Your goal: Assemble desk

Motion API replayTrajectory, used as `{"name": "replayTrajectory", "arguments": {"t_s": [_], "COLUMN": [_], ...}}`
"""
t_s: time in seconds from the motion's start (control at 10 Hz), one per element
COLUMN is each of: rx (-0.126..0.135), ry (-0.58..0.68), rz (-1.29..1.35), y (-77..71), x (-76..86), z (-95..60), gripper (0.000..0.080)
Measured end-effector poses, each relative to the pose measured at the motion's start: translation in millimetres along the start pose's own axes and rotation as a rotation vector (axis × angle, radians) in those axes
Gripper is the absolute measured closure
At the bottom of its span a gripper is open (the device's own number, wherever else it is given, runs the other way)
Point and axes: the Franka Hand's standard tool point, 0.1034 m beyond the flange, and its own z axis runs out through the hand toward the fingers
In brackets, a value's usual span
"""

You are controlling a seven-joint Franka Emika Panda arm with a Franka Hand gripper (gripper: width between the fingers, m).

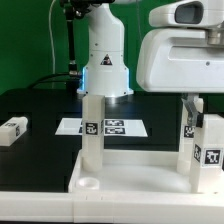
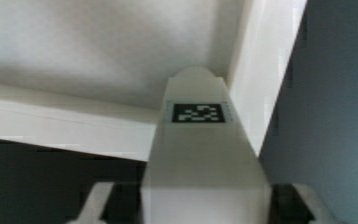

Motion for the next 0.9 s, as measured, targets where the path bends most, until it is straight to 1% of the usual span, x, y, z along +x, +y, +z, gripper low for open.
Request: {"name": "replayTrajectory", "arguments": {"t_s": [0.3, 0.4, 0.6, 0.7, 0.9], "rx": [0.002, 0.019, 0.034, 0.048, 0.054], "ry": [0.000, 0.000, -0.005, -0.009, -0.012], "rz": [0.073, 0.228, 0.469, 0.558, 0.723], "y": [0.0, 0.0, 0.4, 1.9, 2.2], "x": [0.0, -0.7, -1.0, -0.7, -0.6], "z": [0.0, 0.1, -0.3, -0.4, -0.4], "gripper": [0.0509, 0.0509, 0.0509, 0.0509, 0.0509]}}
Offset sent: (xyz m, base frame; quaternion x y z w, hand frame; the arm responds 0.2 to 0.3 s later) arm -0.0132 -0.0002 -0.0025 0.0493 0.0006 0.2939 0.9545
